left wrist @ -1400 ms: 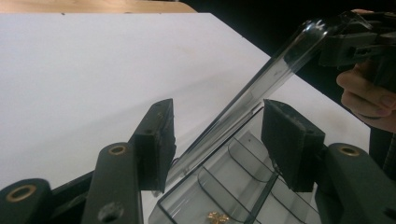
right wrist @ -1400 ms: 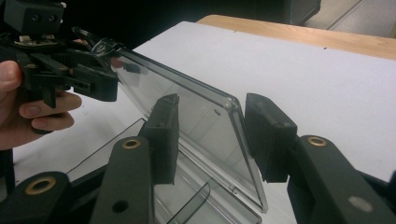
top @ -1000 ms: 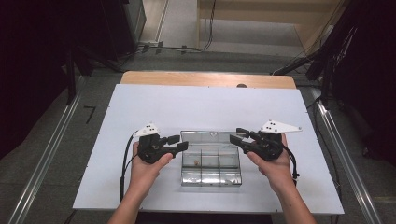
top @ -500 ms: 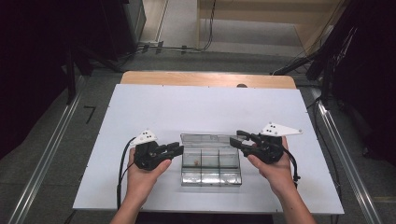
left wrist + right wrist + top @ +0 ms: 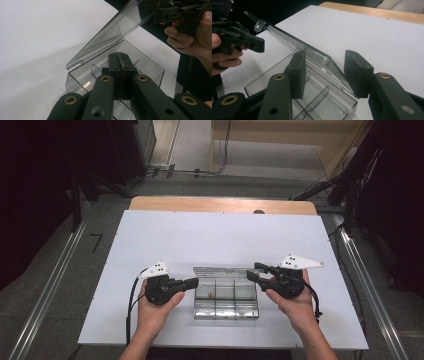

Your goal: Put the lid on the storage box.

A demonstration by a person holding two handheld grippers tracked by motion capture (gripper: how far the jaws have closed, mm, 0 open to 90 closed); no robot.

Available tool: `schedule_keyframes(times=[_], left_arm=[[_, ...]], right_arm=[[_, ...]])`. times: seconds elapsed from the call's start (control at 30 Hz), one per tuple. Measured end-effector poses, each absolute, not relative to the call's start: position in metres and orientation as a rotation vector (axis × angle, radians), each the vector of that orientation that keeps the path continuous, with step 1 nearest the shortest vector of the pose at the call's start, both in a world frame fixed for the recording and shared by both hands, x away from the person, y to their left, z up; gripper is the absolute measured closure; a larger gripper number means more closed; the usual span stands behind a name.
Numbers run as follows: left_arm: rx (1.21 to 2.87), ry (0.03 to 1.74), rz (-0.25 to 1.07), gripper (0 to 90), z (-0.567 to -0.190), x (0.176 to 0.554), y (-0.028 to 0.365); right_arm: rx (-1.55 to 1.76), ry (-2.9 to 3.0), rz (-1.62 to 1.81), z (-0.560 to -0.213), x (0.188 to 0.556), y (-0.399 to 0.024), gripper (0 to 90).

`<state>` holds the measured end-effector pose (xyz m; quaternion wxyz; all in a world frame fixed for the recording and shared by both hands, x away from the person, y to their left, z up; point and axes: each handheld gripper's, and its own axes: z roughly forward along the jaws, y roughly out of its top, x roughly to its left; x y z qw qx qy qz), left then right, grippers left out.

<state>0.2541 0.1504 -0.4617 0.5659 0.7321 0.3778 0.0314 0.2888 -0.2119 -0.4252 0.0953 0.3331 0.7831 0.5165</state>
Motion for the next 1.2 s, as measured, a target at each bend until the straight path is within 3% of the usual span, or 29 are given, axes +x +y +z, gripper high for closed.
schedule_keyframes(times=[1.2], left_arm=[[1.708,0.86,0.111,89.8,-0.461,0.253,0.15]], right_arm=[[1.069,2.336,1.456,-0.439,0.276,-0.235,50.2]])
